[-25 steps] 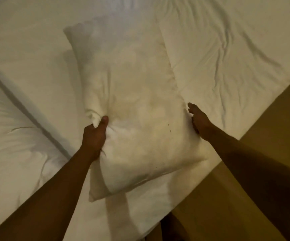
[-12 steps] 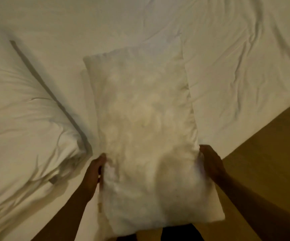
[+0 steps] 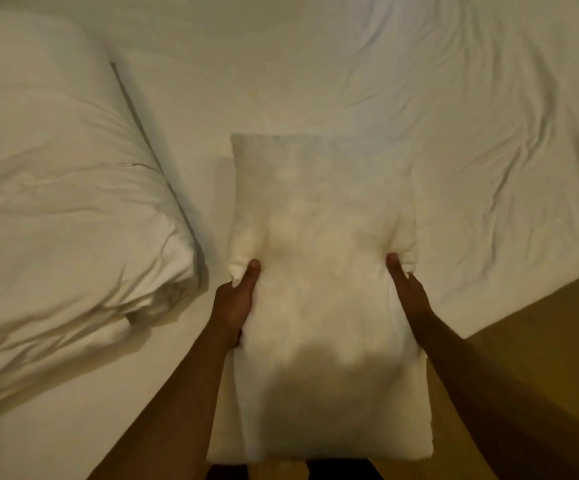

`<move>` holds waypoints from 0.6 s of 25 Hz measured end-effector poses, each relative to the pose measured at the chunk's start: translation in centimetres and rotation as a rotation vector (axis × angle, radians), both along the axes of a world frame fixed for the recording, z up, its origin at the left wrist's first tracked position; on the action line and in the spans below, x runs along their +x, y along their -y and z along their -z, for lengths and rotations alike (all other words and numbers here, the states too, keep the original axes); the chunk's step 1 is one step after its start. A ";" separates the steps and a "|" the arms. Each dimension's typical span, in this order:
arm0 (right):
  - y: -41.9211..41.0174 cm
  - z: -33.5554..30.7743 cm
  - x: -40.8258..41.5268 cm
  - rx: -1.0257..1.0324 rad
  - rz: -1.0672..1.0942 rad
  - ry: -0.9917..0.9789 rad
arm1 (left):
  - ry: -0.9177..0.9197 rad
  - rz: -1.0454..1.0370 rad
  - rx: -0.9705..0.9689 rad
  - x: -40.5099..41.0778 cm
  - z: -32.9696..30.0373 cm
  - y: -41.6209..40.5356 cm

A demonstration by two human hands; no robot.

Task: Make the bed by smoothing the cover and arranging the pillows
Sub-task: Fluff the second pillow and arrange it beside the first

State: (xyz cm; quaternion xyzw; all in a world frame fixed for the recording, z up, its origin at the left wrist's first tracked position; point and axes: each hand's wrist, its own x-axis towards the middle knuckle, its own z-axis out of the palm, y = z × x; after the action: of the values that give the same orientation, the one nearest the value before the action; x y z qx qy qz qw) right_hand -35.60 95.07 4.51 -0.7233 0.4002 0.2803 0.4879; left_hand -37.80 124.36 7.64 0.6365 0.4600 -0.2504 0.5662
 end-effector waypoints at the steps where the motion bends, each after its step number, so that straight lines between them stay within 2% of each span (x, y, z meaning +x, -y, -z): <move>1: 0.0 -0.4 -1.5 0.004 0.016 -0.029 | 0.001 -0.012 -0.020 -1.3 -1.0 -0.2; 4: -1.2 -4.0 -6.1 -0.017 0.035 -0.124 | -0.031 0.068 -0.003 -5.8 -3.8 -0.9; 7: -2.3 -7.4 -9.1 -0.085 -0.023 -0.134 | -0.098 0.119 0.001 -8.6 -6.6 -2.3; 11: -5.1 -12.7 -11.0 -0.120 -0.196 0.019 | -0.019 0.068 -0.048 -10.2 -11.6 -6.3; 15: -9.4 -20.0 -8.4 -0.066 -0.046 0.198 | 0.172 -0.072 -0.168 -10.2 -17.6 -10.1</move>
State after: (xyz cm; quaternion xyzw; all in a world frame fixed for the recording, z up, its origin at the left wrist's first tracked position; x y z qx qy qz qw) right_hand -44.00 104.51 24.47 -0.7720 0.3423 0.2051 0.4947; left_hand -48.02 134.43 25.20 0.5891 0.4098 -0.2121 0.6634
